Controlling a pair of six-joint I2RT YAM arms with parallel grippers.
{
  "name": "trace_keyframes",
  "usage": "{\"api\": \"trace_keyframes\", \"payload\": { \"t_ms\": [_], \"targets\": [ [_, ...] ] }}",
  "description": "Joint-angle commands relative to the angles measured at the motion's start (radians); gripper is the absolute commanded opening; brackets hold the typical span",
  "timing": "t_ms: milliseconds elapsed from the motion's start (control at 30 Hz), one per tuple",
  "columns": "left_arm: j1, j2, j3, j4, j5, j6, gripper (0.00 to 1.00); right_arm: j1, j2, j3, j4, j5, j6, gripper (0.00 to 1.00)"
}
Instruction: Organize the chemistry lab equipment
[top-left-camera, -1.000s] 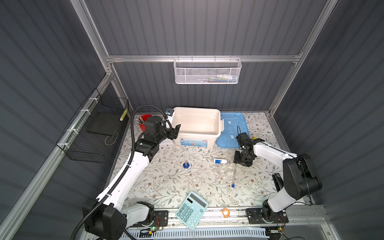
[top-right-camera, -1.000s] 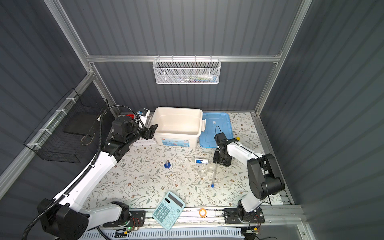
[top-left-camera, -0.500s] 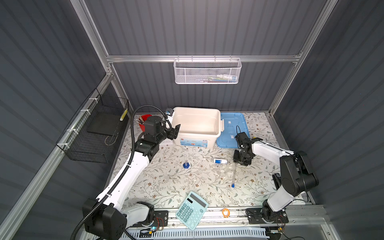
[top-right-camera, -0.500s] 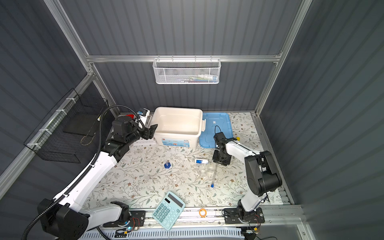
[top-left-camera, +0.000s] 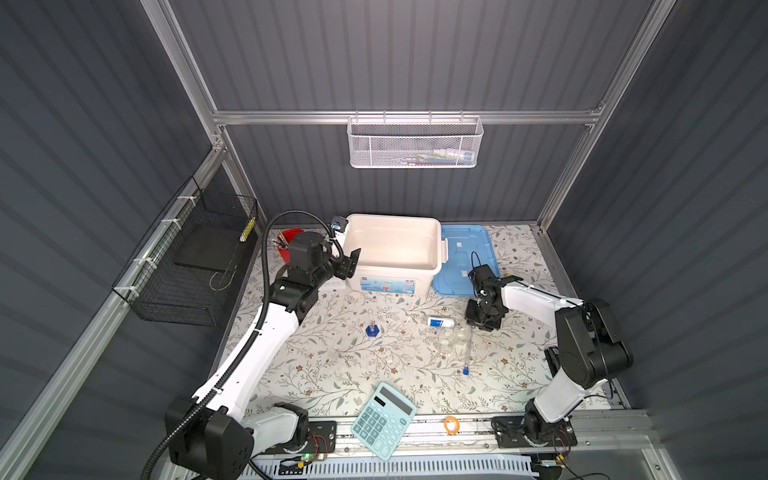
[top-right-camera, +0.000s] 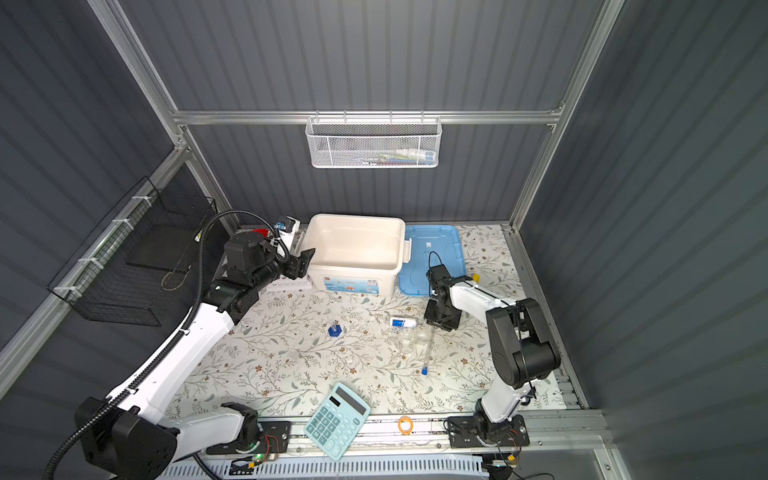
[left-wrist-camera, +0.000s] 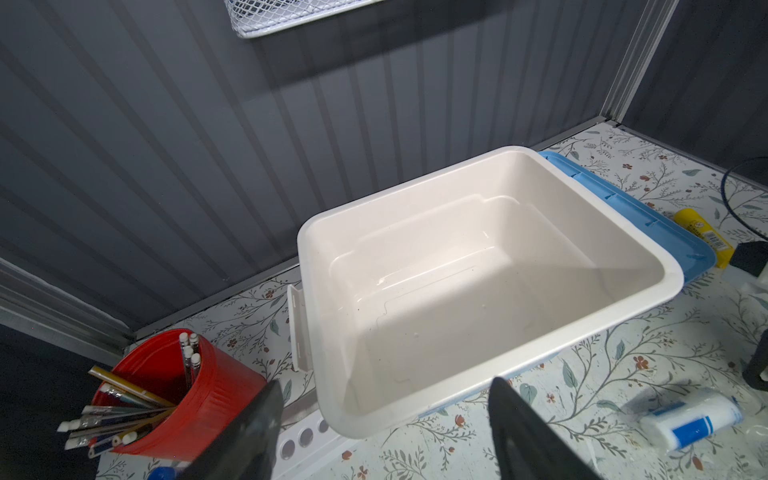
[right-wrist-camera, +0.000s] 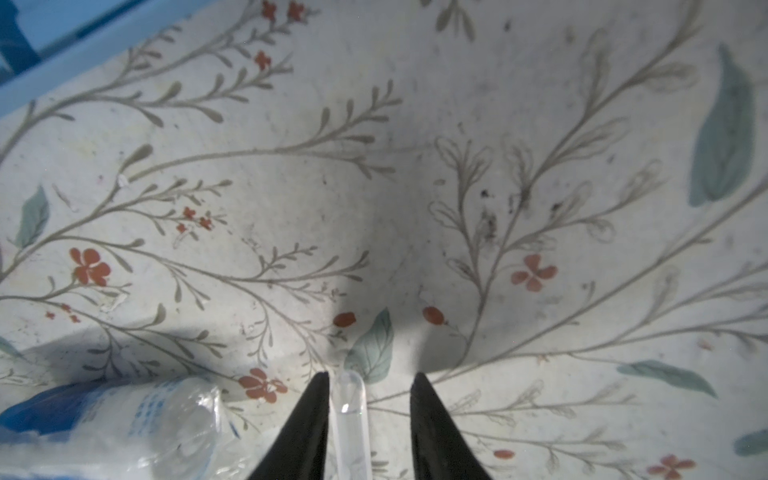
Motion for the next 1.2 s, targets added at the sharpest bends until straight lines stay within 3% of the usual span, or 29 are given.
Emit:
{"api": "trace_keyframes", "payload": {
  "t_ms": [0,1167],
  "targets": [
    [-0.004,-0.017,0.008,-0.014,-0.007,0.018,0.78,0.008,0.011,0.001,0.0,0.001,0.016,0.34],
    [-0.004,-0.032,0.006,-0.015,-0.007,0.018,0.77,-0.001,-0.04,-0.04,-0.043,0.073,0.01,0.16]
  ]
}}
